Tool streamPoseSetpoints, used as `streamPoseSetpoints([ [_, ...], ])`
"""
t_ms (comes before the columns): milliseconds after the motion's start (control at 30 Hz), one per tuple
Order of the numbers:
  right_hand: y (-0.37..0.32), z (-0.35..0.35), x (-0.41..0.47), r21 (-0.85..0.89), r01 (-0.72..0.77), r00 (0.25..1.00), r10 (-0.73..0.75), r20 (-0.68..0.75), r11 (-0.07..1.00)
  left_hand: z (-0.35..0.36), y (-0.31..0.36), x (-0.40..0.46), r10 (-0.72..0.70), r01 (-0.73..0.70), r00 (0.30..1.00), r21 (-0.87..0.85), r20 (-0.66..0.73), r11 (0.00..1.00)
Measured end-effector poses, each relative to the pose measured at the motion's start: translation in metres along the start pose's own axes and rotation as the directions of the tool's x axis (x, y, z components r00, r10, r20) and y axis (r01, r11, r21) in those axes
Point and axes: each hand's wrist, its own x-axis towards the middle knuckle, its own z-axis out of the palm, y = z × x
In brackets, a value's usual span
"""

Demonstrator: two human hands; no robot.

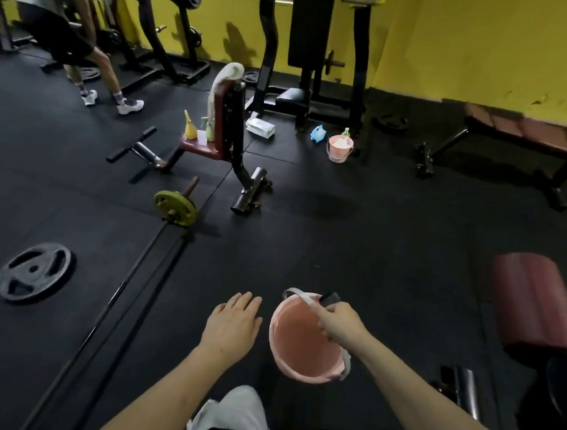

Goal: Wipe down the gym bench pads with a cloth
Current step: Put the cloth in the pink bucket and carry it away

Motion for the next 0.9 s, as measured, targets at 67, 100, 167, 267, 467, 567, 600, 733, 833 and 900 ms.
streamPoseSetpoints([
  [67, -0.014, -0.030, 0.036, 0.046, -0.022, 0.999, 0.024, -0.045, 0.999, -0.015, 0.009, 0.055, 0.038, -0.038, 0.999, 0.006, 0.012, 0.999],
  [100, -0.019, -0.045, 0.056, 0.066, -0.036, 0.997, 0.040, -0.065, 0.997, -0.020, 0.014, 0.084, 0.064, -0.064, 0.998, 0.017, 0.017, 0.998],
  [167, -0.028, -0.072, 0.090, 0.093, -0.059, 0.992, 0.068, -0.103, 0.994, -0.032, 0.023, 0.139, 0.111, -0.112, 0.993, 0.044, 0.030, 0.993],
  [267, -0.041, -0.122, 0.139, 0.145, -0.096, 0.983, 0.117, -0.141, 0.985, -0.056, 0.043, 0.233, 0.205, -0.209, 0.977, 0.076, 0.052, 0.975],
  [467, -0.049, -0.234, 0.232, 0.313, -0.198, 0.921, 0.286, -0.265, 0.929, -0.114, 0.120, 0.427, 0.409, -0.425, 0.903, 0.128, 0.130, 0.896],
  [567, -0.046, -0.290, 0.268, 0.395, -0.233, 0.870, 0.372, -0.324, 0.888, -0.135, 0.178, 0.504, 0.508, -0.528, 0.848, 0.164, 0.149, 0.833],
  [600, -0.043, -0.309, 0.280, 0.421, -0.245, 0.855, 0.400, -0.331, 0.873, -0.141, 0.198, 0.528, 0.534, -0.554, 0.832, 0.174, 0.152, 0.814],
  [733, -0.020, -0.385, 0.330, 0.506, -0.270, 0.797, 0.485, -0.360, 0.819, -0.151, 0.284, 0.614, 0.616, -0.640, 0.768, 0.199, 0.174, 0.742],
  [833, 0.019, -0.441, 0.377, 0.541, -0.279, 0.764, 0.524, -0.376, 0.794, -0.148, 0.351, 0.678, 0.644, -0.673, 0.739, 0.216, 0.197, 0.707],
  [900, 0.050, -0.481, 0.407, 0.544, -0.296, 0.758, 0.539, -0.367, 0.785, -0.145, 0.399, 0.716, 0.642, -0.676, 0.737, 0.222, 0.210, 0.703],
])
